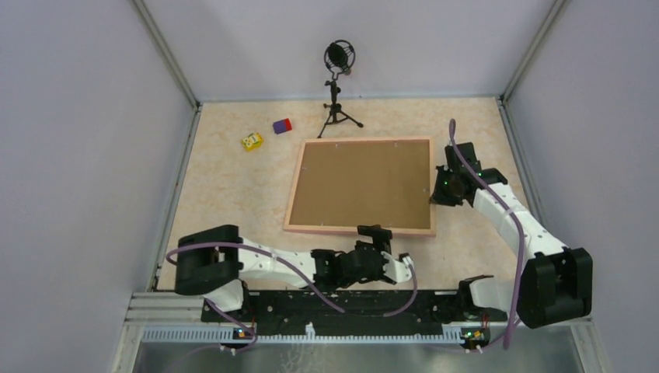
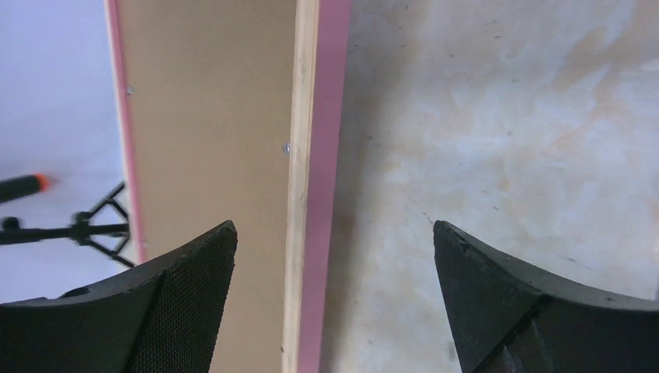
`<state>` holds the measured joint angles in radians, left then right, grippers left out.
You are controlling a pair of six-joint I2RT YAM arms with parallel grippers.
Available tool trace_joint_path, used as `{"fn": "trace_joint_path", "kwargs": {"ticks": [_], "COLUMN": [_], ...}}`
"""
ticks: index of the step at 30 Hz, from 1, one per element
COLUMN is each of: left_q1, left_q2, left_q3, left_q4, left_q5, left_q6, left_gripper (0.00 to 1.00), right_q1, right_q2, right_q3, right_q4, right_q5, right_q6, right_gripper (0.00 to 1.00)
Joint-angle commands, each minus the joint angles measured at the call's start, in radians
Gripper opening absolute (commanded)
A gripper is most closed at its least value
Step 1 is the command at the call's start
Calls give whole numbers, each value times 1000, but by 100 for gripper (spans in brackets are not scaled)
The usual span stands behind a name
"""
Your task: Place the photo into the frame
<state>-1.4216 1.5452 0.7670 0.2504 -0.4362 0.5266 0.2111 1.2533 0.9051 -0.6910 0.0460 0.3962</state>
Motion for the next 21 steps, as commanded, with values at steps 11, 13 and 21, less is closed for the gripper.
{"fn": "trace_joint_path", "kwargs": {"ticks": [11,13,21], "left_q1": [6,13,43], "left_q2": [479,464,441], "left_q3": [113,126,135], "left_q4": [979,890,802], "left_q5": [-526,-509,-465], "left_q6": [716,652,597], "left_gripper": [90,80,42], "right_q1": [-6,-7,-7], "right_q2": [-106,-114,-139], "right_q3": [59,62,46], "right_q4": [-20,-22,9], "right_q5": [-87,-83,-125], "right_q6": [49,51,73], "right_gripper": [0,0,0]}}
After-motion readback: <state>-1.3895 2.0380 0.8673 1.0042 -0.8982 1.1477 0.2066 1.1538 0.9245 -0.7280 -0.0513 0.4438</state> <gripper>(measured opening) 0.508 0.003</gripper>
